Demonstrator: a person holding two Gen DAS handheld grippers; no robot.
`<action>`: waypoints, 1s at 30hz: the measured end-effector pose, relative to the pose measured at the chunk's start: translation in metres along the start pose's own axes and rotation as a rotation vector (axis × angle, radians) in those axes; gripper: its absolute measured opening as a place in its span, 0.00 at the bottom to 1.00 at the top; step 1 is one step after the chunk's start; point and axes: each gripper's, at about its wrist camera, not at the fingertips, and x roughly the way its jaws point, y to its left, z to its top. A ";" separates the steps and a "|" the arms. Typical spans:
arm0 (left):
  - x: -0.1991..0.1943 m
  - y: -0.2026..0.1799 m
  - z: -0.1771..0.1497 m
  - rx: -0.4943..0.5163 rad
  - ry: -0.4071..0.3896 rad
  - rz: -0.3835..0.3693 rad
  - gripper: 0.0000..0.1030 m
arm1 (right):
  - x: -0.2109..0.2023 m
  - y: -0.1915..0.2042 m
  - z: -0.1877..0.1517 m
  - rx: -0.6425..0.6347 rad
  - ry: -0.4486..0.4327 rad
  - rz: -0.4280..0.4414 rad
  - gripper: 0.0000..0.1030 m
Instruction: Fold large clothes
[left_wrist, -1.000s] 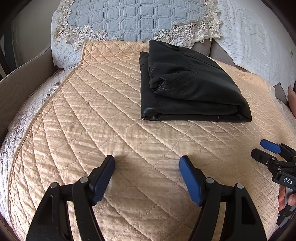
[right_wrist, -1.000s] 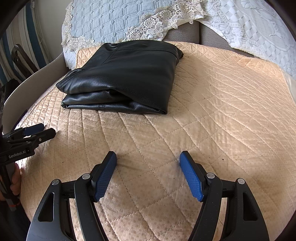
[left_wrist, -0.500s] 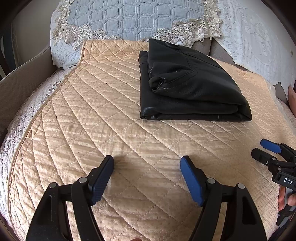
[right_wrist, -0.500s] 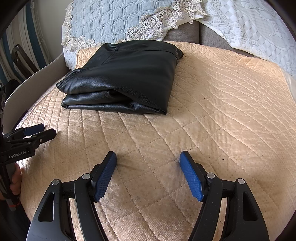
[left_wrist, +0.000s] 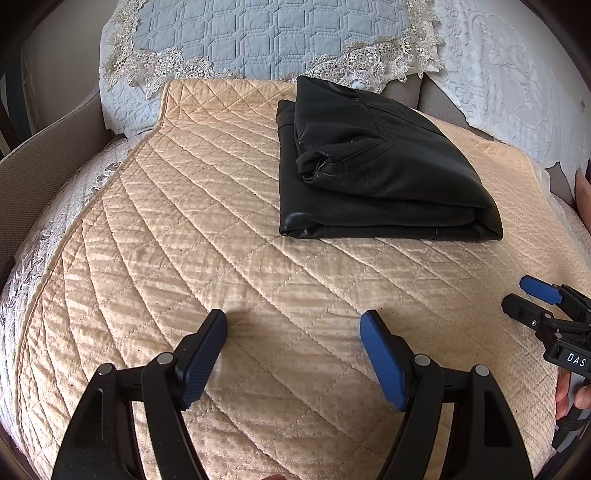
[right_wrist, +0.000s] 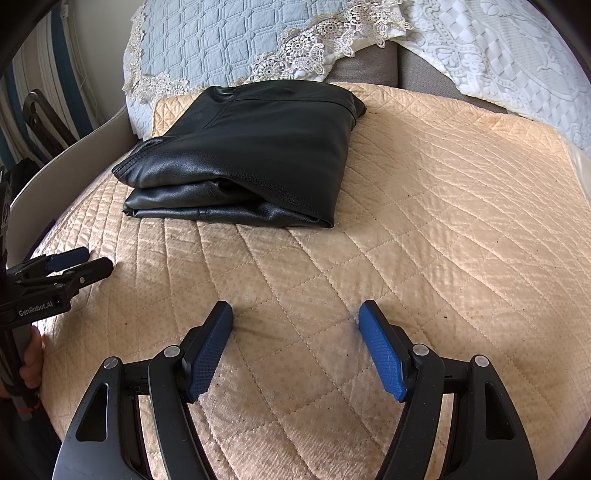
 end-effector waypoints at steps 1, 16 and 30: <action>0.000 0.000 0.000 0.000 0.000 0.000 0.74 | 0.000 0.000 0.000 0.000 0.000 0.000 0.69; 0.002 0.001 0.000 0.004 0.002 0.001 0.74 | 0.000 0.000 0.000 0.003 -0.001 0.000 0.69; 0.003 0.001 0.000 0.009 0.004 0.001 0.75 | 0.000 0.000 0.000 0.004 -0.001 0.000 0.69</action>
